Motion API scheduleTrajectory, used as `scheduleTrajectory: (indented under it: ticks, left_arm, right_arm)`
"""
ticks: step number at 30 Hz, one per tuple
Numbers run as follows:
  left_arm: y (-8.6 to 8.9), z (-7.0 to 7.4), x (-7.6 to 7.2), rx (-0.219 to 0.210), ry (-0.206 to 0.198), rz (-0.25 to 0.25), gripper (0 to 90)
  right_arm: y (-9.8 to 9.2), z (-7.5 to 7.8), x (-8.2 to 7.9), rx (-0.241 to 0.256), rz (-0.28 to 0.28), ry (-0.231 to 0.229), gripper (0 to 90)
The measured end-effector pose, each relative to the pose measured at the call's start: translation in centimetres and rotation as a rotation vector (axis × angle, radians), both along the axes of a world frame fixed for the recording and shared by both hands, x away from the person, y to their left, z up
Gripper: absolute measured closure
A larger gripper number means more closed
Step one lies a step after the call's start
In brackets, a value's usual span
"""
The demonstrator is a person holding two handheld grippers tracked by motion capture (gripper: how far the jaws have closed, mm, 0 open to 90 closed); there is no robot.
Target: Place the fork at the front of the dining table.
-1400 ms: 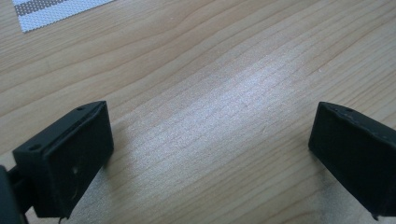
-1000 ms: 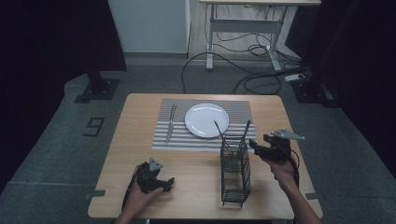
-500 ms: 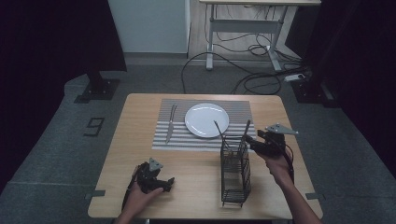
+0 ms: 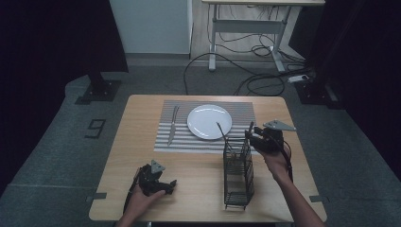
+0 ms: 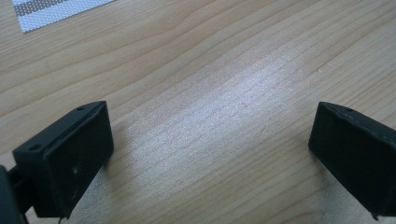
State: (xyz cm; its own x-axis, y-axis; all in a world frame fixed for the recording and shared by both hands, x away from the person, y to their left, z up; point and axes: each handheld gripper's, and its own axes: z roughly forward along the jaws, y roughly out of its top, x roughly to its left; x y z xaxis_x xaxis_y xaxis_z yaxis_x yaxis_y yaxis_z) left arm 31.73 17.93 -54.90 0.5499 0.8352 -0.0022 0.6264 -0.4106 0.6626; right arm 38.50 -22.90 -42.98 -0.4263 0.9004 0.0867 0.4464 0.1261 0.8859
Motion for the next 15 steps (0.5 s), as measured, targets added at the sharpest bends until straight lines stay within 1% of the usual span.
scheduleTrajectory:
  ticks: [2, 5, 8, 9, 10, 12, 13, 14, 15]
  left_arm:
    - [0.01, 0.02, 0.0, 0.002, 0.002, -0.002, 0.0]
    - [0.01, 0.01, 0.0, 0.002, 0.001, -0.001, 0.0]
    - [0.01, 0.01, 0.0, 0.002, 0.001, -0.001, 0.0]
    - [0.01, 0.01, 0.0, 0.002, 0.001, -0.001, 0.0]
    - [0.01, 0.01, 0.01, 0.002, 0.001, -0.001, 0.0]
    - [0.01, 0.01, 0.01, 0.002, 0.002, -0.002, 0.0]
    - [0.01, 0.01, 0.01, 0.001, 0.001, -0.002, 0.0]
    - [0.01, 0.01, 0.02, 0.002, 0.001, -0.003, 0.0]
    - [0.02, 0.02, 0.02, 0.002, 0.002, -0.003, 0.0]
  right_arm:
    - [0.08, -0.02, 0.11, -0.001, 0.001, 0.003, 54.5]
    - [0.42, -0.28, 0.52, -0.011, 0.011, 0.021, 59.3]
    - [0.56, -0.35, 0.64, -0.011, 0.018, 0.022, 67.6]
    - [0.56, -0.35, 0.64, -0.011, 0.018, 0.022, 67.6]
    - [0.67, -0.36, 0.65, -0.018, 0.024, 0.021, 74.8]
    - [0.75, -0.34, 0.6, -0.022, 0.024, 0.02, 75.5]
    - [0.77, -0.28, 0.43, -0.033, 0.017, 0.011, 78.1]
    - [0.77, -0.28, 0.43, -0.033, 0.017, 0.011, 78.1]
    - [0.66, -0.19, 0.23, -0.019, 0.021, 0.01, 78.8]
